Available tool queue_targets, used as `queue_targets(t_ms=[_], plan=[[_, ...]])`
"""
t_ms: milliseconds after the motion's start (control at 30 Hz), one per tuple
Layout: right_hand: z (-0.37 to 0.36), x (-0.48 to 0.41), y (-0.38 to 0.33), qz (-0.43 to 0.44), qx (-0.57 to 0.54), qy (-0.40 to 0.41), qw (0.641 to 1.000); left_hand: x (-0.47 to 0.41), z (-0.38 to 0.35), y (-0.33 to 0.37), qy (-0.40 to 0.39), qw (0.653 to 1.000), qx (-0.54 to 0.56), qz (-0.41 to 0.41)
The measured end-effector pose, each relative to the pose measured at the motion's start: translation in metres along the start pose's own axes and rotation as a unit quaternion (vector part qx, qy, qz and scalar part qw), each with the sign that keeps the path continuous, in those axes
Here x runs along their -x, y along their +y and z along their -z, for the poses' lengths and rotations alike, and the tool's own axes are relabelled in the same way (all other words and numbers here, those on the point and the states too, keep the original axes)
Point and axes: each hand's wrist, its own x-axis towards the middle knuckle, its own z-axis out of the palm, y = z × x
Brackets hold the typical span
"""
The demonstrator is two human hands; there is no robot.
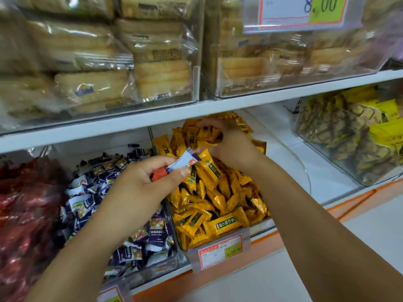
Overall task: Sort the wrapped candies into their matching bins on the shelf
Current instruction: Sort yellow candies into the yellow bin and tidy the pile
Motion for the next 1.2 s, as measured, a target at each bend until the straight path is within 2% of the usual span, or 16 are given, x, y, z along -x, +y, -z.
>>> queue_targets(t_ms=[67, 167, 300, 400, 500, 567, 667, 733, 800, 900, 967, 1100, 1200], plan=[[0.0, 0.002, 0.003, 0.01, 0.023, -0.029, 0.999, -0.002, 0.002, -0.005, -0.003, 1.0, -0.01, -0.003], [0.009, 0.015, -0.001, 0.005, -0.003, -0.055, 0.998, -0.002, 0.007, -0.01, -0.001, 1.0, -0.029, -0.005], [0.019, 0.033, -0.005, 0.001, 0.001, -0.032, 0.999, 0.005, 0.029, -0.013, 0.064, 0.997, -0.048, 0.005], [0.022, 0.041, -0.008, -0.013, 0.024, -0.021, 0.999, 0.009, 0.06, -0.021, 0.142, 0.978, -0.15, 0.025], [0.023, 0.048, -0.008, -0.041, 0.006, -0.017, 0.999, 0.012, 0.085, -0.036, 0.144, 0.965, -0.213, 0.058], [0.023, 0.052, -0.008, -0.034, 0.032, -0.001, 0.999, 0.015, 0.099, -0.045, 0.13, 0.969, -0.201, 0.056], [0.025, 0.058, -0.014, -0.012, 0.141, 0.016, 0.99, 0.023, 0.117, -0.051, 0.105, 0.983, -0.141, 0.049], [0.023, 0.061, -0.021, -0.01, 0.188, 0.036, 0.981, 0.033, 0.13, -0.052, 0.119, 0.988, -0.075, 0.061], [0.016, 0.062, -0.026, 0.0, 0.218, 0.043, 0.975, 0.041, 0.146, -0.053, 0.171, 0.984, -0.031, 0.044], [0.002, 0.059, -0.026, 0.006, 0.2, 0.029, 0.979, 0.048, 0.176, -0.061, 0.272, 0.956, -0.113, 0.014], [-0.008, 0.059, -0.02, 0.015, 0.208, 0.014, 0.978, 0.046, 0.194, -0.075, 0.301, 0.941, -0.156, 0.012], [-0.016, 0.056, -0.003, 0.01, 0.234, -0.019, 0.972, 0.04, 0.21, -0.098, 0.245, 0.957, -0.141, 0.073], [-0.011, 0.06, -0.009, 0.038, 0.204, -0.015, 0.978, 0.041, 0.21, -0.092, 0.253, 0.955, -0.135, 0.072]])
